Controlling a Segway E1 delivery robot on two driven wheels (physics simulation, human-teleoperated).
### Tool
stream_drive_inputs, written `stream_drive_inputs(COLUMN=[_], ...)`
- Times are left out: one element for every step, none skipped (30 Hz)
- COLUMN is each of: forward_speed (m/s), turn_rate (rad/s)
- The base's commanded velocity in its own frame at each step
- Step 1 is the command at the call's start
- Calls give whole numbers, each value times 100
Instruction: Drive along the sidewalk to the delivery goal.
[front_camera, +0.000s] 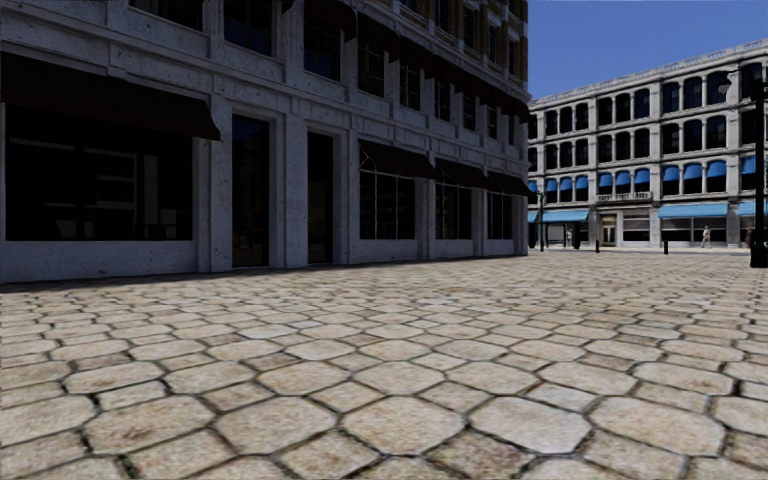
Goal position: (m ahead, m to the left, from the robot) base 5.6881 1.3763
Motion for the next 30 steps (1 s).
stream_drive_inputs(forward_speed=[200, 200, 200, 200, 200, 200, 200, 200, 200, 200, 200, 200, 200, 200, 200, 200, 200, 200, 200, 200, 200, 200, 200, 200, 200, 200, 200, 200, 191, 171], turn_rate=[0, 0, 0, 3, 15, 19, 19, 19, 20, 20, 20, 20, 20, 20, 20, 20, 20, 20, 20, 20, 20, 27, 27, 35, 37, 37, 37, 37, 37, 37])
